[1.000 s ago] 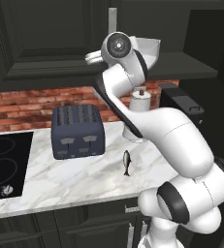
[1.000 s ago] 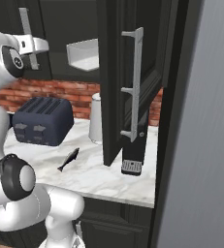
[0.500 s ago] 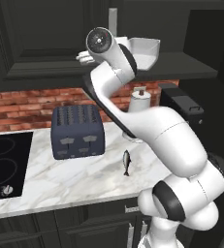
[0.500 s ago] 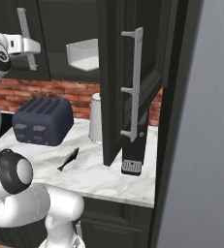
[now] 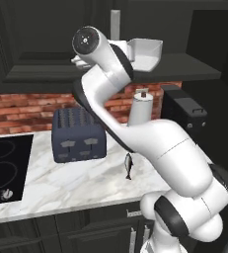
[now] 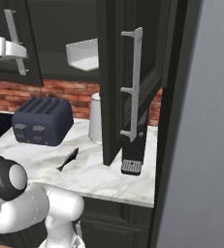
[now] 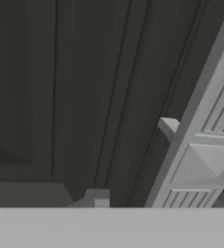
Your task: Retrieve the tupperware from the cabinet, then place the raw meat into the tupperware to avoid contamination.
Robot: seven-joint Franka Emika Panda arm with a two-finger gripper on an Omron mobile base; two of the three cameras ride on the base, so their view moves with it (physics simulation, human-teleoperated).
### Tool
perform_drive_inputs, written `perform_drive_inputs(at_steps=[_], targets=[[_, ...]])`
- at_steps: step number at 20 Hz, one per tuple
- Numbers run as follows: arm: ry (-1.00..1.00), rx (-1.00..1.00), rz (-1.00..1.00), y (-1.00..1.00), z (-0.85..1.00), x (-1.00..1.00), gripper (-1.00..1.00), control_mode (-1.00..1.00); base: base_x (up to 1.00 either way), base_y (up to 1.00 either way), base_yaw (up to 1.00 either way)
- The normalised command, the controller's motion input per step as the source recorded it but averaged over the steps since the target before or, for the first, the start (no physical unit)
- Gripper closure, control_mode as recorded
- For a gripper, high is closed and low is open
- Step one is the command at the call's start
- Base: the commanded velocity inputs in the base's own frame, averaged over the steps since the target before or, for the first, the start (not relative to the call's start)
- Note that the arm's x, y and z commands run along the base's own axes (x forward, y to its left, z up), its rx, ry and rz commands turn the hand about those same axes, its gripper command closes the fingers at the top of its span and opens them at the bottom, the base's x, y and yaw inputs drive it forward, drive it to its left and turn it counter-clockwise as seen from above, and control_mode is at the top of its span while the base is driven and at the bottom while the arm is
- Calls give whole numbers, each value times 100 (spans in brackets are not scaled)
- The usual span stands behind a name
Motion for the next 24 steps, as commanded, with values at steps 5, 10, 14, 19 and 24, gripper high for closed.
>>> perform_drive_inputs(at_steps=[5,10,14,19,24], targets=[[8,1,-14,58,-4,-70,100,-100,0,0,0],[7,2,-12,56,-16,-87,100,-100,0,0,0],[6,0,-12,60,-41,-84,100,-100,0,0,0],[1,3,-15,52,-50,-55,100,-100,0,0,0],[0,2,-15,53,-49,-55,-100,-100,0,0,0]])
